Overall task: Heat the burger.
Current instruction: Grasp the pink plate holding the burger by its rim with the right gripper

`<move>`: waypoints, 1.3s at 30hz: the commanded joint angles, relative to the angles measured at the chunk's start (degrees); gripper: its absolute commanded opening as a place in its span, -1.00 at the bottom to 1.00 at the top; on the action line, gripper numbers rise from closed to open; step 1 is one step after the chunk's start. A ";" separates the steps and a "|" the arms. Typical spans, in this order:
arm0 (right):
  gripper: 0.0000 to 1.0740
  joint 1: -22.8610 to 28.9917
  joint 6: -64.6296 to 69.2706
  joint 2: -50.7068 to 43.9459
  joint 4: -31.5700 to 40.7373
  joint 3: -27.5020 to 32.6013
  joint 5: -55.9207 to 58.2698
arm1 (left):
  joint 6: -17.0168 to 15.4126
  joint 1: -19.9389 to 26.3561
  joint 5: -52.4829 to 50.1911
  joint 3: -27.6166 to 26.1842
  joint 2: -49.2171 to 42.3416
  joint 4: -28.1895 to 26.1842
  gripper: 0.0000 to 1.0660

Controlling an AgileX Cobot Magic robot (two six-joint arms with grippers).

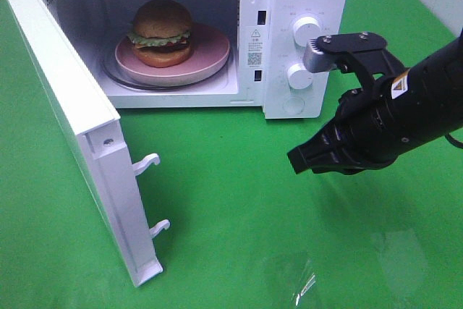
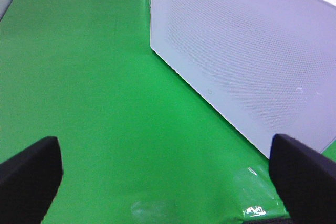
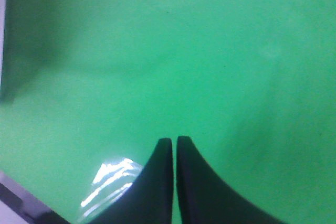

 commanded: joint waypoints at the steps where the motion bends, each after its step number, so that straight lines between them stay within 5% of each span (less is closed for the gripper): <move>1: -0.94 -0.11 -22.35 -0.57 -2.41 -2.69 5.39 | 0.17 0.11 -0.23 0.29 -0.92 -0.23 0.89; 14: -0.75 -0.11 -65.37 -0.52 -10.77 -3.50 -1.60 | 0.17 0.11 -0.23 0.29 -0.92 -0.23 0.89; 21: -0.43 -0.11 -65.03 -0.52 -15.41 -3.50 -5.90 | 0.17 0.11 -0.23 0.29 -0.92 -0.23 0.89; 23: 0.09 1.83 -61.13 -0.46 -18.28 -3.50 -7.39 | 0.17 0.11 -0.23 0.29 -0.92 -0.23 0.89; 24: 0.09 1.83 -61.13 -0.46 -18.28 -3.50 -7.39 | 0.17 0.11 -0.23 0.29 -0.92 -0.23 0.89; 25: 0.36 3.38 -57.93 -0.11 -20.45 -3.67 -8.65 | 0.17 0.11 -0.23 0.29 -0.92 -0.23 0.89; 29: 0.72 5.67 -50.36 2.29 -24.69 -6.36 -8.59 | 0.17 0.11 -0.23 0.29 -0.92 -0.23 0.89; 39: 0.72 8.54 -46.81 10.49 -28.71 -15.30 -8.37 | 0.17 0.11 -0.23 0.29 -0.92 -0.23 0.89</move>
